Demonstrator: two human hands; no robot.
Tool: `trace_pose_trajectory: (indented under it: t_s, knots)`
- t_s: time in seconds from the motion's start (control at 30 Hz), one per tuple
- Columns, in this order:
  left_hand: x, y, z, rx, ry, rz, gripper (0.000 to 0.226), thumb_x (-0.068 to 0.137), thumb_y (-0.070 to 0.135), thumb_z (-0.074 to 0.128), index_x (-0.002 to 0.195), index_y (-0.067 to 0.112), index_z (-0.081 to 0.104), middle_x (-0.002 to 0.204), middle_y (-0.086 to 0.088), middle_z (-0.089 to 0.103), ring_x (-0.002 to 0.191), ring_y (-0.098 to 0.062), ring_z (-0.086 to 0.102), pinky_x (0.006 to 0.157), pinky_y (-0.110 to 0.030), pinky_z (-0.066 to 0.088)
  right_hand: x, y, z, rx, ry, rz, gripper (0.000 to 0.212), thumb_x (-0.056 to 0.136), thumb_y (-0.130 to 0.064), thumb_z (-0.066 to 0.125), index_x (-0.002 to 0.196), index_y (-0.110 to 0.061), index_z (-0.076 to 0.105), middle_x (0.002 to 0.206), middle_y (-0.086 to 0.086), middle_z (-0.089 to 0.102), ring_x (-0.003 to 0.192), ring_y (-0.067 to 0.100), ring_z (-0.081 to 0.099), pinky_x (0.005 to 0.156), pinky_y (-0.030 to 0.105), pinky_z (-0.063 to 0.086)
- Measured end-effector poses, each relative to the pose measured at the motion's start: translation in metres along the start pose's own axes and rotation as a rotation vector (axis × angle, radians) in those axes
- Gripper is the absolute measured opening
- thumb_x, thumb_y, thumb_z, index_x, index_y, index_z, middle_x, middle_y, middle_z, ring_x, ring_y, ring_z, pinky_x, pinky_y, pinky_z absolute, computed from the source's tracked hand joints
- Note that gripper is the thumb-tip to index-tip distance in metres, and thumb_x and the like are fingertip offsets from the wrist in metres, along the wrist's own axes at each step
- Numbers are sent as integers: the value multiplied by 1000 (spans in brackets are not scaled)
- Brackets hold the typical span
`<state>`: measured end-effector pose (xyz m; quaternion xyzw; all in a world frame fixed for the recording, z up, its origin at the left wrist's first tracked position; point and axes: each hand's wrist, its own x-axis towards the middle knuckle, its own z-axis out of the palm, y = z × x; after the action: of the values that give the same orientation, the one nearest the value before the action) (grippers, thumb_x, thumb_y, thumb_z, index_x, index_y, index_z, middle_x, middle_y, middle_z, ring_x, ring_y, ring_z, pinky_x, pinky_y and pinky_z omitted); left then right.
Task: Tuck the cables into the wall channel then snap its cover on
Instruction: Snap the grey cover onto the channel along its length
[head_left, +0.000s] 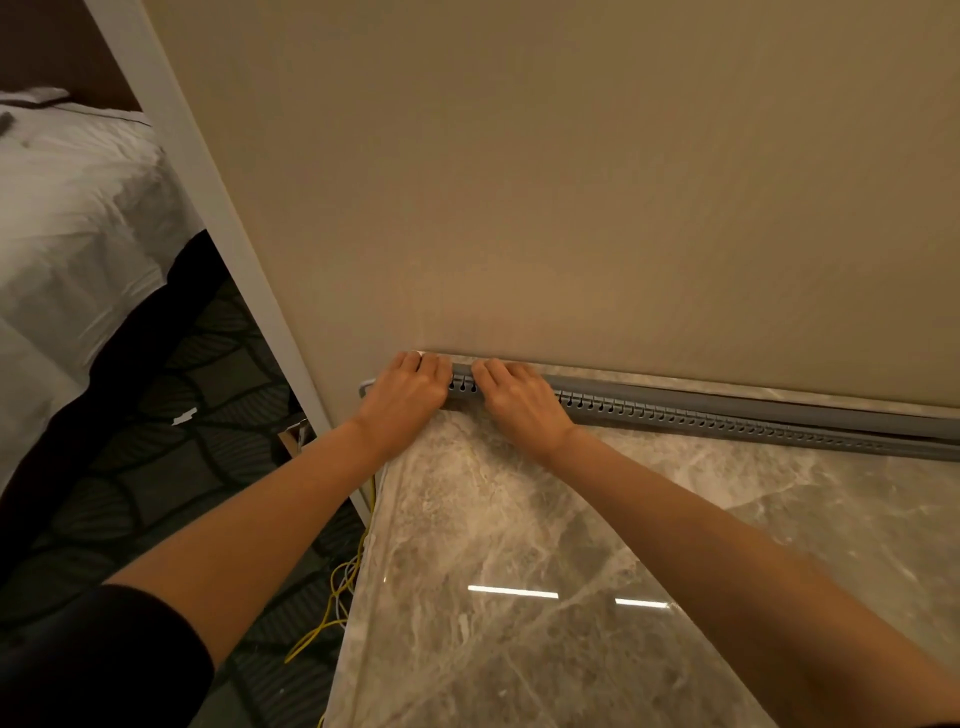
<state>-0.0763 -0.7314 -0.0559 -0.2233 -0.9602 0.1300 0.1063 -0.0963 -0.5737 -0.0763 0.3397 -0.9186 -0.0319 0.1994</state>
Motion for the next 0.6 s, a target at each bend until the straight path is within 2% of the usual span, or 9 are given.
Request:
trace_pose_trajectory:
  t_s: [0.13,0.2,0.27,0.3,0.37,0.4,0.5,0.6]
  knots:
    - [-1,-2,1,-51,36,-7,43,40,8,90,77,1,71,66,-12,72,57,-25,69,55,-27,57,0,0,-5,11,-12,31,52,39,-3,87,88,-2,71,68,8,67,50,22,63,48,25,51]
    - [-2,-3,-3,-152,-7,-17,41,57,17,85,91,1,69,83,-14,72,75,-28,70,72,-33,56,-4,1,-5,41,-21,52,51,44,-4,86,92,-3,71,71,9,66,55,24,64,51,25,52]
    - [0,-3,-5,-346,-53,-44,48,79,29,69,118,3,59,111,-15,64,105,-30,60,96,-39,44,-7,2,-9,101,-70,58,50,55,-9,84,102,-2,68,80,13,66,67,29,66,60,28,54]
    - [2,-5,-7,-410,-90,-72,49,85,32,63,126,6,53,119,-13,58,112,-29,54,101,-37,38,-8,3,-13,163,-107,65,49,66,-13,79,110,-1,64,90,16,65,79,32,66,70,33,54]
    - [8,-6,-13,-485,-174,-123,49,88,32,59,130,10,49,123,-11,52,115,-26,47,99,-33,35,-8,7,-22,270,-233,111,47,85,-23,62,126,-3,51,115,17,58,106,33,56,91,40,45]
    - [11,-5,-16,-504,-198,-143,48,87,31,60,130,11,49,124,-10,51,115,-25,45,98,-33,35,-8,11,-26,316,-287,153,46,89,-26,57,129,-5,48,122,15,55,113,31,52,96,38,41]
    - [16,-1,-17,-482,-211,-191,45,87,28,61,126,9,51,124,-11,51,116,-26,45,96,-34,36,-5,23,-37,409,-379,287,41,89,-29,59,121,-6,51,122,13,57,112,30,53,89,35,42]
    - [19,2,-14,-428,-162,-233,41,87,26,61,122,6,53,121,-13,52,114,-29,46,93,-35,36,-2,27,-38,355,-418,302,38,91,-29,58,119,-4,51,121,15,57,109,33,55,87,38,44]
